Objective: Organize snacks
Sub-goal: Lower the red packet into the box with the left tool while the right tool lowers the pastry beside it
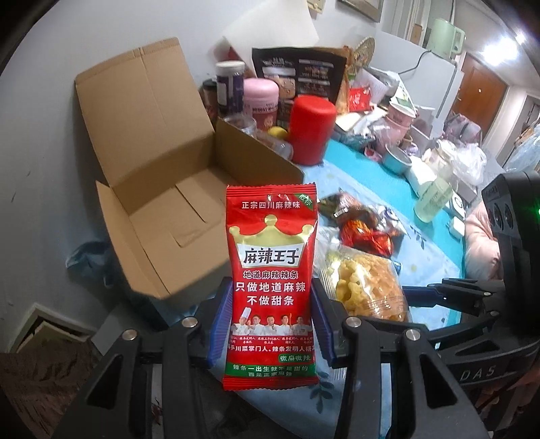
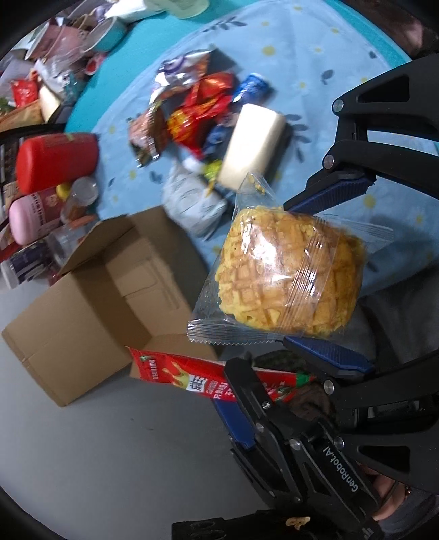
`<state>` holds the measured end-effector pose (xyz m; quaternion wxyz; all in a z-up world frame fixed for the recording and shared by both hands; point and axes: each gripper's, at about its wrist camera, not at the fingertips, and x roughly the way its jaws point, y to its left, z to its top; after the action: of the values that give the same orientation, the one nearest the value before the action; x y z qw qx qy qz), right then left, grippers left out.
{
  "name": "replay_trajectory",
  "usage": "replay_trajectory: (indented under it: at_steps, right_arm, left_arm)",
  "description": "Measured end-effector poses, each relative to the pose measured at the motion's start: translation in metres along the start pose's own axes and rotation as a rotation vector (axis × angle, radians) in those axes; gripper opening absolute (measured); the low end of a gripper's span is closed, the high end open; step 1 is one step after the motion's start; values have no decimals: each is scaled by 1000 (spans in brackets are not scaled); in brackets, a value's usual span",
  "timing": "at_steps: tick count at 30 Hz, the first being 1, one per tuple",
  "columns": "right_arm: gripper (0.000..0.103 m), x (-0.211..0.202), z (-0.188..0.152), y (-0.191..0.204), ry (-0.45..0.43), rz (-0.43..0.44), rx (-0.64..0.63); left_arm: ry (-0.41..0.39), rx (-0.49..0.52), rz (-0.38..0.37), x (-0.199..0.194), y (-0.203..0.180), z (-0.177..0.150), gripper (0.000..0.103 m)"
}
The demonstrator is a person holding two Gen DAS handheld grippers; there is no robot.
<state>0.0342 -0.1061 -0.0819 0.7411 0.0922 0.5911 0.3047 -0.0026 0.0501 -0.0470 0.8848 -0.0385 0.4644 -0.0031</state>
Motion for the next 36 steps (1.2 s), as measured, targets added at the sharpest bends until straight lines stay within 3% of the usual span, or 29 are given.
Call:
replay_trajectory:
  at_steps: [19, 31, 36]
  right_arm:
    - [71, 21, 122, 62, -68, -24, -119]
    - [71, 79, 183, 48, -28, -41, -151]
    - [71, 107, 200, 44, -7, -45, -187]
  left_arm:
    - [-85, -25, 33, 19, 84, 76, 44]
    - [-48, -33, 57, 76, 129, 113, 44]
    - [18, -57, 101, 111, 146, 117, 44]
